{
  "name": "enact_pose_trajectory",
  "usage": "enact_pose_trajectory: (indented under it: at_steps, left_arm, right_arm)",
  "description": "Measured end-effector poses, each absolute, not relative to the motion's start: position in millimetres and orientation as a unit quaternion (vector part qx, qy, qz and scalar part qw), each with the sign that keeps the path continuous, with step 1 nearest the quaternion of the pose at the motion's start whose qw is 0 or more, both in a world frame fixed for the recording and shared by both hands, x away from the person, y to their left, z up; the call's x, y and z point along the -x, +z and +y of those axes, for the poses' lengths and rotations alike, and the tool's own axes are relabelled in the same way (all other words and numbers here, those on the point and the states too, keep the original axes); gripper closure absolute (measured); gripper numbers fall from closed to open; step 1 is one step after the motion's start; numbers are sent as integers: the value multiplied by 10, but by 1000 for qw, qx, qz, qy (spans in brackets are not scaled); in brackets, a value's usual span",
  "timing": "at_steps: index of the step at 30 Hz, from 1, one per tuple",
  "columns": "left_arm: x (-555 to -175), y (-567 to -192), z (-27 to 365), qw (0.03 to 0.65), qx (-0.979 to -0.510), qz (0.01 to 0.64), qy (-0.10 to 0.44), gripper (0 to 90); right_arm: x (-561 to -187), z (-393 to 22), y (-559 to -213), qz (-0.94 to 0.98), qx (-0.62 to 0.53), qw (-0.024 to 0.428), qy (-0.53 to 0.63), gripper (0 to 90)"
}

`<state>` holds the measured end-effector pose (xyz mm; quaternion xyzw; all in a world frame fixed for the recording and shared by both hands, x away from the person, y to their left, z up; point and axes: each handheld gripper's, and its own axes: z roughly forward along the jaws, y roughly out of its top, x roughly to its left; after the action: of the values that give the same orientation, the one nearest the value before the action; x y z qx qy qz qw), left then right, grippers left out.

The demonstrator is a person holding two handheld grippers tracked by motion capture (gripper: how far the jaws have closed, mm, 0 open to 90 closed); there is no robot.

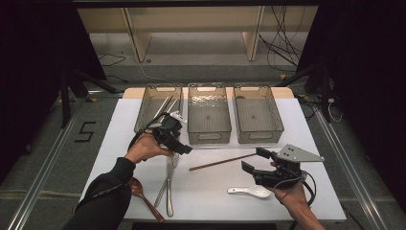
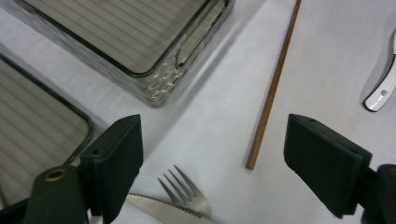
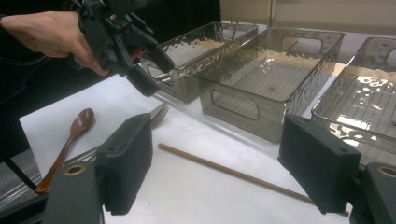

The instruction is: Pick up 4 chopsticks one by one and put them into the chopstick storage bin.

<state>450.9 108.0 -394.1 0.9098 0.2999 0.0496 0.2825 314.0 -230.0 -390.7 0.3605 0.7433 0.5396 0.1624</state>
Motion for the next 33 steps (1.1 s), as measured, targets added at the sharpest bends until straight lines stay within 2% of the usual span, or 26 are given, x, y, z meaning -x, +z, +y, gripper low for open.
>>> enact_pose_trajectory:
  at_steps: [12,33]
  left_arm:
    - [-4455,-4075,931,265,-921,283,44,213]
    - [-4395,-4395,745,219,-939,262,19,411]
  right_arm:
    - [-3141,-2301,-3907,744,-360,162,540,267]
    - [-3144,-2302,-3909,744,-360,162,539,267]
